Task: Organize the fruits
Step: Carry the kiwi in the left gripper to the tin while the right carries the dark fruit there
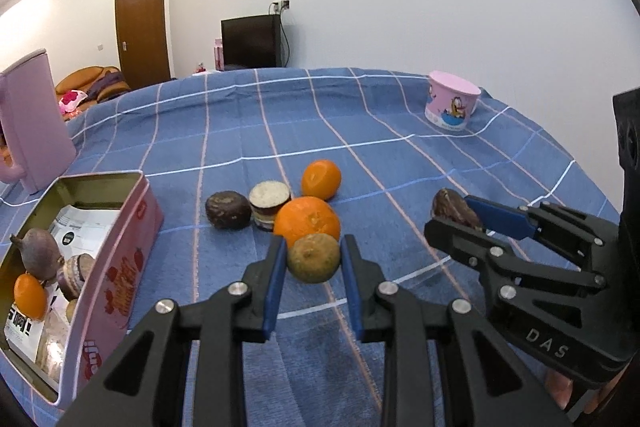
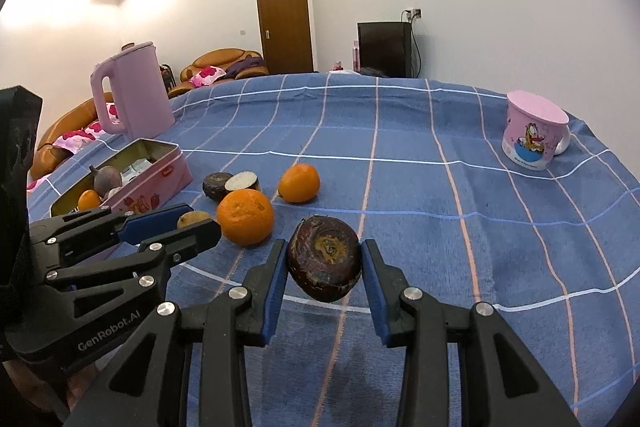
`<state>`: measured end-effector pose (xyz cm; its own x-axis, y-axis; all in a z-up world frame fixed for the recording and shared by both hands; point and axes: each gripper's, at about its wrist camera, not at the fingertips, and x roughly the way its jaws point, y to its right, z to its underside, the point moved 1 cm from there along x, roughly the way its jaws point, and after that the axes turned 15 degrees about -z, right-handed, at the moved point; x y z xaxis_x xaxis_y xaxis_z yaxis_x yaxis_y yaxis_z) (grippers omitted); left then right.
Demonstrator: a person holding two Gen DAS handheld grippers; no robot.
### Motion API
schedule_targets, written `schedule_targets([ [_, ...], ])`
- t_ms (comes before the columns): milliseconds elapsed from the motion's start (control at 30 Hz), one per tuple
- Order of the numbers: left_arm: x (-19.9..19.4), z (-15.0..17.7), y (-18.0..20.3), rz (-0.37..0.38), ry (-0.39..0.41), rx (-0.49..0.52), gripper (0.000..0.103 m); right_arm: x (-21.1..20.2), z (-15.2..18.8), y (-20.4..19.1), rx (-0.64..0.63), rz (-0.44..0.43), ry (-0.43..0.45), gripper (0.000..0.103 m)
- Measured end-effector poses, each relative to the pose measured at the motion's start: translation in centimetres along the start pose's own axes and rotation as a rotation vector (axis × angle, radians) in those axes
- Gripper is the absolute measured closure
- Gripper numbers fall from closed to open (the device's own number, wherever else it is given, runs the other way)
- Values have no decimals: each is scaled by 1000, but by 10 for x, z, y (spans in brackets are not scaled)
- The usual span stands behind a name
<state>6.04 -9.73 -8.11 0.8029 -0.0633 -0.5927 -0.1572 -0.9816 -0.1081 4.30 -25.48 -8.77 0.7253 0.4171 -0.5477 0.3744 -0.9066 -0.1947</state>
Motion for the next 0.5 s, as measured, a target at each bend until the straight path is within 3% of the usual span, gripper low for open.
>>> schedule_targets([
  [500,-11,2,-4,-35,56,-28,74,-10,1,-9,-39,-11,60,64],
])
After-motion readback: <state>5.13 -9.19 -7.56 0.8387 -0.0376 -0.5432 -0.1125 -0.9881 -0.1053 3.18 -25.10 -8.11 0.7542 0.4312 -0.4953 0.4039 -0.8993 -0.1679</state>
